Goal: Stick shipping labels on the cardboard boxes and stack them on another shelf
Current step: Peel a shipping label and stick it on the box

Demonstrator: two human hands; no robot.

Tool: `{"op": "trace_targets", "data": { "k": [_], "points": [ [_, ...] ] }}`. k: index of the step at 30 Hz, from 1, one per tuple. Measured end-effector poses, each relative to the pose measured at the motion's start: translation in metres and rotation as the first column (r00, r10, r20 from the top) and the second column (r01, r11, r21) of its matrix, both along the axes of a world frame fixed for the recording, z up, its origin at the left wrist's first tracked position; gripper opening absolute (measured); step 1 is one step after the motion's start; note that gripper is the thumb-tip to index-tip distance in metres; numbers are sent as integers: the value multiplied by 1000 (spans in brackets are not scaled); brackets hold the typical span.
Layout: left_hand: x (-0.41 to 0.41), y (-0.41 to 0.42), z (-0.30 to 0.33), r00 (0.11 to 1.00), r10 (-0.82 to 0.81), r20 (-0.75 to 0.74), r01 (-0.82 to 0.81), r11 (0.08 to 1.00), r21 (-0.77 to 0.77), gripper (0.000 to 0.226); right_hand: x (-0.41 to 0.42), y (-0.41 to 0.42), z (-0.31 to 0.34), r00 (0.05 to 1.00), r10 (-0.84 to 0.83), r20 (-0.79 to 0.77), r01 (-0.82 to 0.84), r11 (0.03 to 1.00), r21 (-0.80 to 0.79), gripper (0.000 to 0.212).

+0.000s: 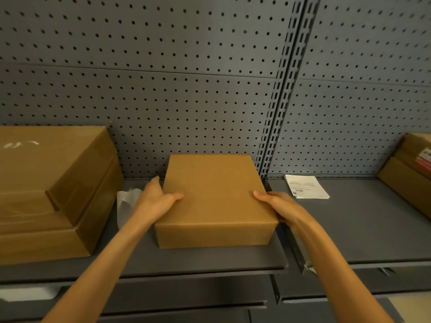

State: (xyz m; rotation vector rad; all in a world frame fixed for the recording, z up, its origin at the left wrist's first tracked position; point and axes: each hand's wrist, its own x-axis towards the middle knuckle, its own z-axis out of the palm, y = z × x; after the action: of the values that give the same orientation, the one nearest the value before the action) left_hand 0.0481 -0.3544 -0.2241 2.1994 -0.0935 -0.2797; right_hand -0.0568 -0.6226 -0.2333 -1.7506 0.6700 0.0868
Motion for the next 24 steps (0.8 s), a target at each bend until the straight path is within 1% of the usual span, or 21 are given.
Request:
{"op": "trace_targets", "data": {
  "k": [1,3,5,7,10,12,14,17,19,20,22,24],
  "points": [
    [-1,-5,5,993,-30,111,21,996,84,76,1,-3,2,1000,-13,23,14,999,-37,59],
    [-5,-20,15,944,-137,300,68,971,229,61,5,-10,5,997,-12,72,24,987,-159,59],
    [-9,-41,24,881,-277,383,158,936,313,51,9,-17,7,995,28,95,2,952,-305,54],
    [-9,-68,27,803,-442,399,284,874,395,45,11,-22,6,993,51,104,-2,906,-423,52],
    [-4,-108,25,670,-647,364,407,730,549,41,11,-25,4,988,79,132,3,849,-529,52],
    [2,-130,24,597,-724,346,442,656,612,41,9,-28,0,983,84,163,30,804,-594,45],
    [9,-146,23,555,-759,341,451,619,643,38,7,-33,-5,981,67,183,64,777,-626,41],
    [17,-158,18,512,-769,383,436,617,655,31,2,-43,-14,989,41,143,73,704,-706,42],
    [20,-160,10,490,-746,451,422,656,626,27,0,-50,-18,995,27,95,56,640,-766,41],
    [22,-159,6,488,-730,478,422,677,603,25,-1,-54,-19,996,19,82,52,624,-780,39],
    [25,-158,0,490,-709,507,425,702,572,24,0,-64,-21,997,-10,77,66,629,-774,37],
    [27,-158,-3,496,-701,514,425,711,560,25,1,-78,-23,995,-58,78,97,641,-761,40]
  ]
}}
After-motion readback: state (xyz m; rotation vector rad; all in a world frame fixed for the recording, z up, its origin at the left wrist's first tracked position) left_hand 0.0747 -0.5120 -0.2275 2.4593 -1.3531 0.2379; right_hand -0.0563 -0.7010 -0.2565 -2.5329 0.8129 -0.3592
